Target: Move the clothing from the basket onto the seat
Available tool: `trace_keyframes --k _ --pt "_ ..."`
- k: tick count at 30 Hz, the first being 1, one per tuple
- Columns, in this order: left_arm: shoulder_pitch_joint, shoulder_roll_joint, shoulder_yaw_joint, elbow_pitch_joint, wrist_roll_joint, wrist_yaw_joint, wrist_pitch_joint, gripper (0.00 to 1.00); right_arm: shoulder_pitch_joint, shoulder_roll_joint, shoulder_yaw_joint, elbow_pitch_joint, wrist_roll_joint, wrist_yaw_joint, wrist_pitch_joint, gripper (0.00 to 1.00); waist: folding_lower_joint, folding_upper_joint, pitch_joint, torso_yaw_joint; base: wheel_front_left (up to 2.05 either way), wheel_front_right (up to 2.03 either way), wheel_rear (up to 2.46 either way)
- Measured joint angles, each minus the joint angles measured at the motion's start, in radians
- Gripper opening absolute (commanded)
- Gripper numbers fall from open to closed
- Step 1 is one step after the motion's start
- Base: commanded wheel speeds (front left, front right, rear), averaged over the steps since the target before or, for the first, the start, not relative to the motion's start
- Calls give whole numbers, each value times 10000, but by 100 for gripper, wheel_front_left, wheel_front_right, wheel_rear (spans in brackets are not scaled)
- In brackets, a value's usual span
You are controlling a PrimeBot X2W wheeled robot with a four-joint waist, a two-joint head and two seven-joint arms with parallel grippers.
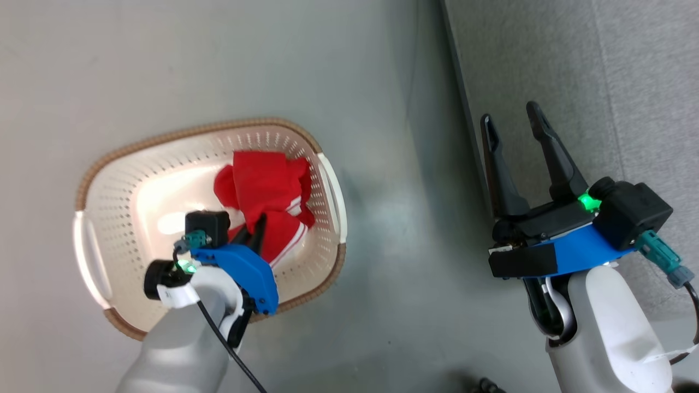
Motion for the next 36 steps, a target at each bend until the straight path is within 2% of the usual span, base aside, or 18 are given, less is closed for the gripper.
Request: trace_keyframes --k 13,18,26,36 --pt "1358 -104 -957 -1601 -840 -2 -104 0 1065 4 -67 773 -61 0 249 100 -1 1 -3135 695 0 0 0" --pt "1394 113 -1175 -2320 -784 0 -105 0 1510 8 -40 936 -56 0 512 100 -2 0 -4277 1118 0 0 0" --pt "1513 113 -1256 -3358 -290 0 -107 0 2173 6 -56 1053 73 0 755 100 -3 1 -5820 1678 0 0 0" --pt "1044 -4 -1618 -4180 -10 0 -105 0 2737 8 71 1022 117 0 1058 100 -2 0 -7012 2130 0 0 0"
